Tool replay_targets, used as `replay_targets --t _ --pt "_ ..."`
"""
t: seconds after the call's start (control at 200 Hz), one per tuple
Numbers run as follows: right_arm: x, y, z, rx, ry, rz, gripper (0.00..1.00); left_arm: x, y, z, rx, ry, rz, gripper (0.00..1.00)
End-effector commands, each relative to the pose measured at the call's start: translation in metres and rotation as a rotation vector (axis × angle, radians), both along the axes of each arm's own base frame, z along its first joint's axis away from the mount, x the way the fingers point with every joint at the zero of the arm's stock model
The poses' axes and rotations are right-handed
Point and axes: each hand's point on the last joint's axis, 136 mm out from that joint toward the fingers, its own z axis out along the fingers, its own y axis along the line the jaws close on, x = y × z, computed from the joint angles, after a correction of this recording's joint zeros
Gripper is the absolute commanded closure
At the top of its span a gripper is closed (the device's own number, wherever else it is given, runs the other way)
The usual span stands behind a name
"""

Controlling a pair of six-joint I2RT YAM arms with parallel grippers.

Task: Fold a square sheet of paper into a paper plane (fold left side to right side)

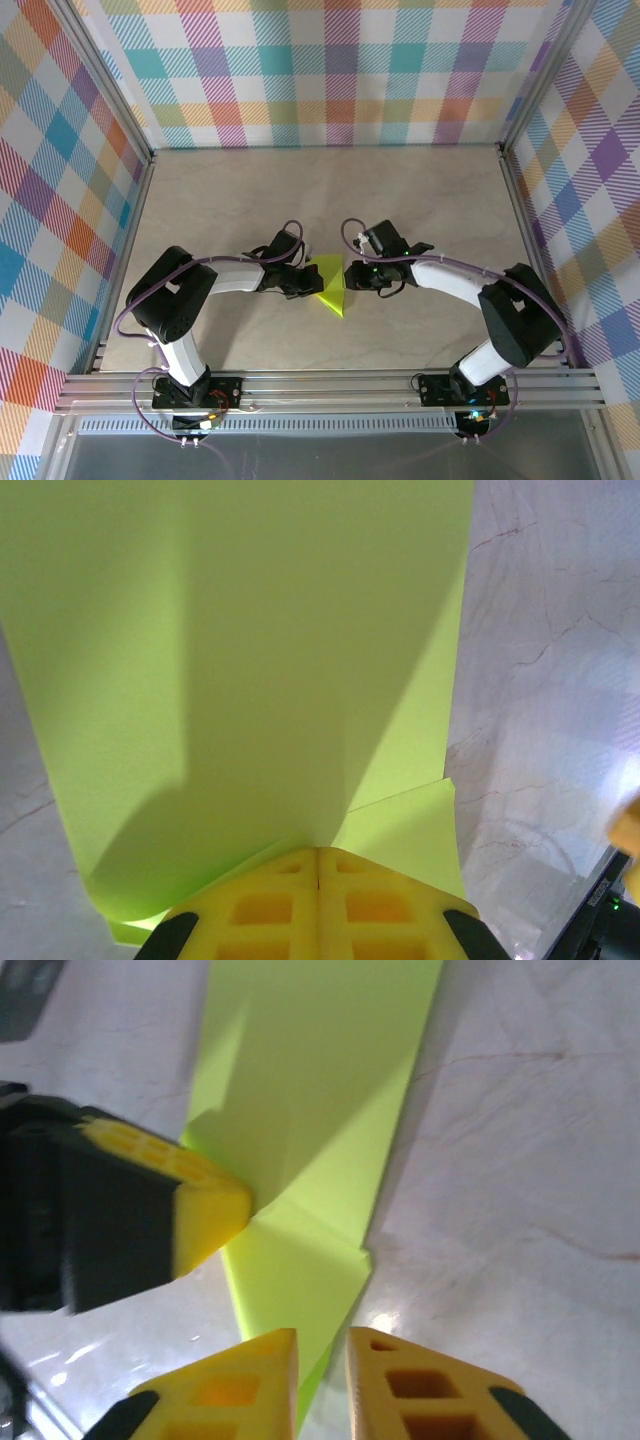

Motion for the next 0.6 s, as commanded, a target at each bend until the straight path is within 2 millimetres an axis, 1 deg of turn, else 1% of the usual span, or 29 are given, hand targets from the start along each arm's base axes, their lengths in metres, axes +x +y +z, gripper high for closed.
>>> replay_targets --t 0.0,0.09,0.155,0.21,0.46,0.595 --pt "-0.028 0.015 0.005 0.095 0.097 0.06 0.87 -0.02 0.024 -0.036 0.133 0.085 0.017 1.0" --pt "-0.041 0.031 0.005 0.148 0.158 0.108 0.93 -0.019 0.023 -0.035 0.131 0.08 0.016 1.0" --pt "-0.049 0.041 0.001 0.163 0.191 0.133 0.95 -0.019 0.023 -0.035 0.131 0.08 0.017 1.0" --pt "-0.052 0.046 -0.002 0.164 0.201 0.144 0.95 -0.019 0.023 -0.035 0.131 0.08 0.016 1.0" --pt "-0.055 0.049 -0.02 0.133 0.249 0.153 0.95 -0.019 0.023 -0.035 0.134 0.081 0.016 1.0" --pt "-0.059 0.043 -0.031 0.092 0.269 0.146 0.95 -0.019 0.024 -0.036 0.138 0.08 0.016 1.0"
